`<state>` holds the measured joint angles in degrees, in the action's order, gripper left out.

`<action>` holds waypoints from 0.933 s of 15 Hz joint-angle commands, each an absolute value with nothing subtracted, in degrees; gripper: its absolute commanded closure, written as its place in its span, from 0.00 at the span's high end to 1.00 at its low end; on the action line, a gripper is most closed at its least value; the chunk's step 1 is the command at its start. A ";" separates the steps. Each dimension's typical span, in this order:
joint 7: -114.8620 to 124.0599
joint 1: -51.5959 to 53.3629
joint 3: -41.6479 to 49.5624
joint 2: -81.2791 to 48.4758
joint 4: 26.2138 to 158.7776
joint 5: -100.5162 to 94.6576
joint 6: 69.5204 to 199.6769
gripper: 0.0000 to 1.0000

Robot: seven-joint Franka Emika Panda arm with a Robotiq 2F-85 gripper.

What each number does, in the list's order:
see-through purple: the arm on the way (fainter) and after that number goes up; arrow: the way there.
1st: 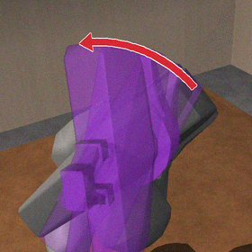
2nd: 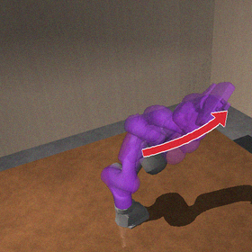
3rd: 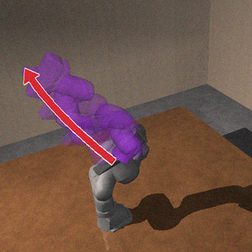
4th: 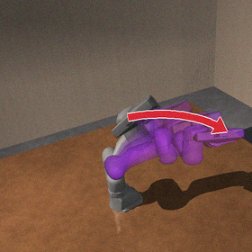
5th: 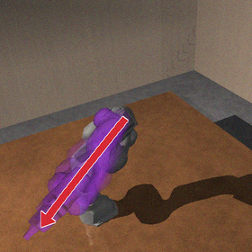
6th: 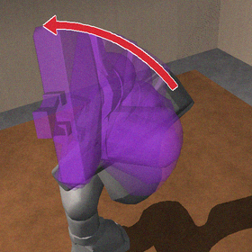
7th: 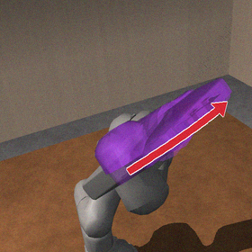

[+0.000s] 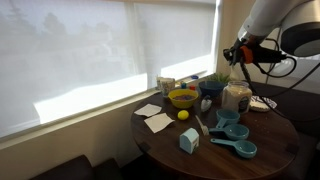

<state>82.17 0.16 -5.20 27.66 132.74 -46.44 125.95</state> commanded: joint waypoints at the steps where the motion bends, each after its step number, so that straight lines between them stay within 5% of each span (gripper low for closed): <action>1: 81.59 0.65 -7.29 27.89 133.96 -44.83 126.54 0.03; 14: 77.32 8.71 -14.52 26.40 140.61 -40.87 129.43 0.03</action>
<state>79.94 8.07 -13.54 26.90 139.27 -42.78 127.59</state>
